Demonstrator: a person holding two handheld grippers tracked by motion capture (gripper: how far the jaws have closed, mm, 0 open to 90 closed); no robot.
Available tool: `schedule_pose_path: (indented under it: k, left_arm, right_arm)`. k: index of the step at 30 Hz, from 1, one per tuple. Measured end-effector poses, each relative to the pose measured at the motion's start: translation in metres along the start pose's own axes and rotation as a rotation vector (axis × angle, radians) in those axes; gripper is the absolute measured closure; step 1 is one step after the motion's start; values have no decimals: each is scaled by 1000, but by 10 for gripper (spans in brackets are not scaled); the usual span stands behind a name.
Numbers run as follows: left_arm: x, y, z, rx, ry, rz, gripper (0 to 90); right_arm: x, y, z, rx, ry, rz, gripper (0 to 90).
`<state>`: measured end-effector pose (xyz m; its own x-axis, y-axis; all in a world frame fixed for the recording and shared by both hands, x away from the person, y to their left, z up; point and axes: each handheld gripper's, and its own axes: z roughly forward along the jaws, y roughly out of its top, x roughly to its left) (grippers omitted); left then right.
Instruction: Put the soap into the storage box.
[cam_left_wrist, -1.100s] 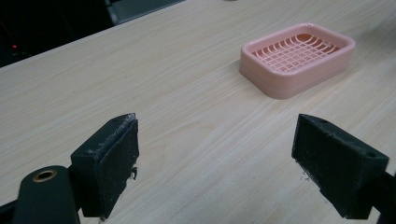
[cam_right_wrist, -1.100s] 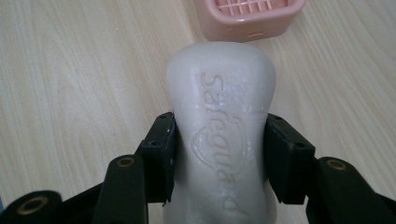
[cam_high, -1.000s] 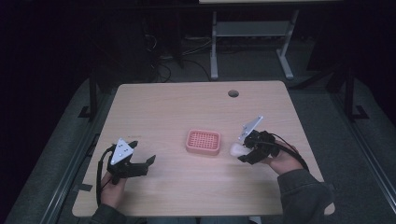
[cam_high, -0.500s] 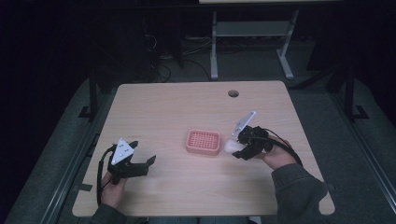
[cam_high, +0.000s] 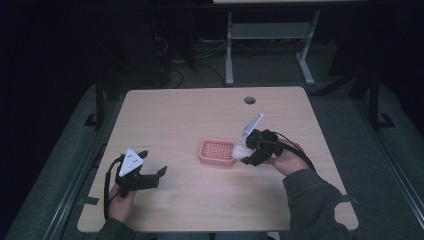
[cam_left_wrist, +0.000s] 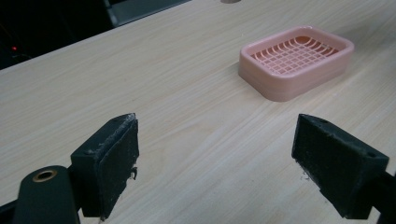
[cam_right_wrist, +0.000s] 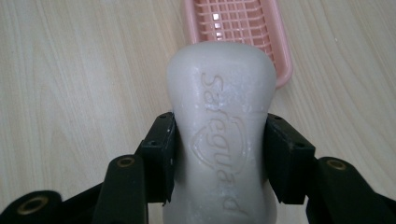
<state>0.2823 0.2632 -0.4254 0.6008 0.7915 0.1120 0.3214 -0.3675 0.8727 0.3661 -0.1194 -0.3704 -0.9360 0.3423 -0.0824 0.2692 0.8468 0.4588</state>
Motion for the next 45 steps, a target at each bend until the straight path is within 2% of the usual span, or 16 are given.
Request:
schedule_pose_path:
  k: [19,25,28,39,45]
  left_arm:
    - [0,1,0,-2,0,-1,146]
    - [0,2,-1,-5,0,3,146]
    - [0,1,-1,-5,0,2,146]
    - [0,2,-1,-8,2,7,146]
    - [0,2,-2,-7,0,3,146]
  right_arm:
    - [-9,41,17,23,22,-47,490]
    - [-11,46,24,24,37,-50,490]
    - [-14,48,30,42,39,-52,491]
    - [-20,60,33,35,41,-54,490]
    - [-23,65,45,46,51,-59,490]
